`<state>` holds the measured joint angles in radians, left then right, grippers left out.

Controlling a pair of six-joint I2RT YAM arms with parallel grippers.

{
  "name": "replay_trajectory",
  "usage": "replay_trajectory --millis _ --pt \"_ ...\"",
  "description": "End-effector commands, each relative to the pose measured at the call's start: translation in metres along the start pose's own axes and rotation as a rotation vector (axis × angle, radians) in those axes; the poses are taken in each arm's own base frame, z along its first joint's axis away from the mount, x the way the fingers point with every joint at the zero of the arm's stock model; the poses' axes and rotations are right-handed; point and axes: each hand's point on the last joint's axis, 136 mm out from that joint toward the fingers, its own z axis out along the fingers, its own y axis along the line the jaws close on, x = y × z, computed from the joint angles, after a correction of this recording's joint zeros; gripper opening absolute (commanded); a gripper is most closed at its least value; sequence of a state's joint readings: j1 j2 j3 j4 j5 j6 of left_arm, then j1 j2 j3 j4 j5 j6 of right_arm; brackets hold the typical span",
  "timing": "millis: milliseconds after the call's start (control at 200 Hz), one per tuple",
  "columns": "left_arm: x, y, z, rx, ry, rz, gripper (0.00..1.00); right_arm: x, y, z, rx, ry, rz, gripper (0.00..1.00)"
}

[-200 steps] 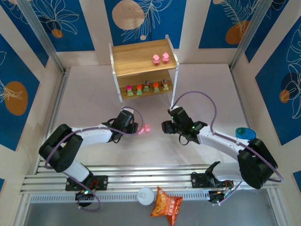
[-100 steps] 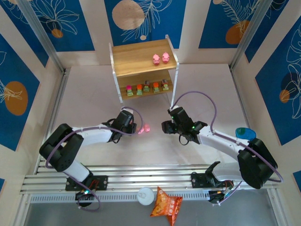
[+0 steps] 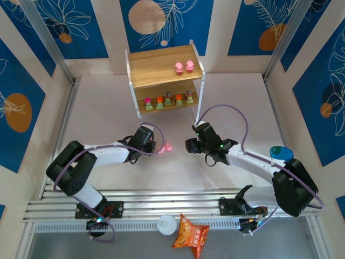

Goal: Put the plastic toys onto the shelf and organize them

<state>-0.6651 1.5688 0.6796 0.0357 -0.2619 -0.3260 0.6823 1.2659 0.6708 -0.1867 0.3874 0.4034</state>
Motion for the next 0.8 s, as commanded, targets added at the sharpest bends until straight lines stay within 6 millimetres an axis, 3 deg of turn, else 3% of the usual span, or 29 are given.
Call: replay_trajectory --millis 0,120,390,795 --pt "-0.004 -0.001 0.001 0.009 0.012 0.005 0.46 -0.006 0.002 -0.007 -0.021 -0.023 0.017 0.62" --pt "-0.005 -0.002 0.001 0.016 0.013 0.004 0.37 -0.006 0.002 -0.007 -0.020 -0.025 0.018 0.62" --pt "-0.005 -0.002 -0.007 0.021 0.011 0.002 0.35 -0.007 0.002 -0.009 -0.022 -0.030 0.019 0.62" --pt "-0.020 -0.011 -0.052 0.030 -0.029 0.028 0.33 -0.008 0.004 -0.012 -0.035 -0.036 0.024 0.62"
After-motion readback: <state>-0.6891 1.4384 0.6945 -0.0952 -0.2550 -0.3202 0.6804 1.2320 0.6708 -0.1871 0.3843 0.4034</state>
